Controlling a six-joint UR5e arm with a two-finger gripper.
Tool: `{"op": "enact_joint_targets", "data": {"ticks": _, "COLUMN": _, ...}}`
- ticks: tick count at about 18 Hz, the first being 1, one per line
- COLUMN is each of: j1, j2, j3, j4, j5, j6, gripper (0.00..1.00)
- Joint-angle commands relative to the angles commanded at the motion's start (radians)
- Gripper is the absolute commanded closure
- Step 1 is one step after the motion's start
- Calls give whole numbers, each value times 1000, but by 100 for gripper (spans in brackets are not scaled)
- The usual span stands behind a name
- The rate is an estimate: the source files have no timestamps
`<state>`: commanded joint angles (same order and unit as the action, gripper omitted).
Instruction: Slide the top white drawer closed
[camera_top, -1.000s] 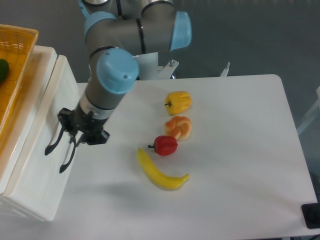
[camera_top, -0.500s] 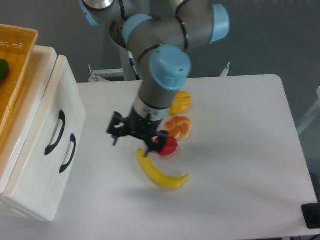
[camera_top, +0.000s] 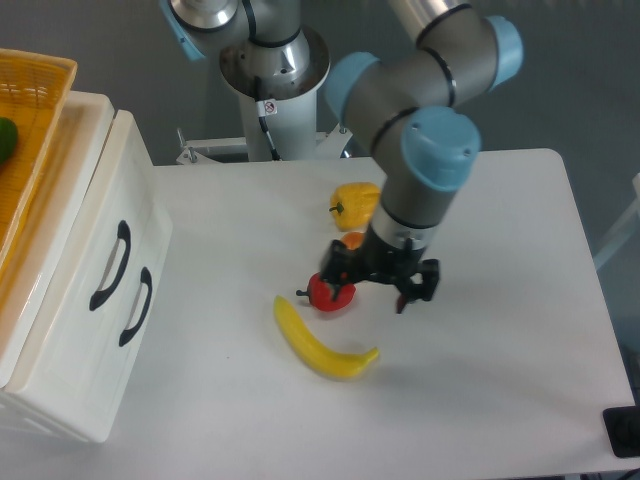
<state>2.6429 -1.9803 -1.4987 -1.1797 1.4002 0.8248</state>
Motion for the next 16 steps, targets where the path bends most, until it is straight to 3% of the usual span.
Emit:
{"op": "enact_joint_targets", "data": {"ticks": 7, "j1": 103, "j2": -5, "j3": -2, "j4": 2, "j5": 98, "j6": 445, "gripper": 0}}
{"op": "enact_joint_targets", "data": {"ticks": 11, "j1": 160, "j2": -2, "j3": -2, "j4": 2, "j5": 101, "j6": 569, "gripper": 0}}
{"op": "enact_joint_targets", "data": {"ticks": 16, "j1": 178, "j2": -3, "j3": 0, "j4": 2, "j5": 157, "j6": 606, "gripper": 0}}
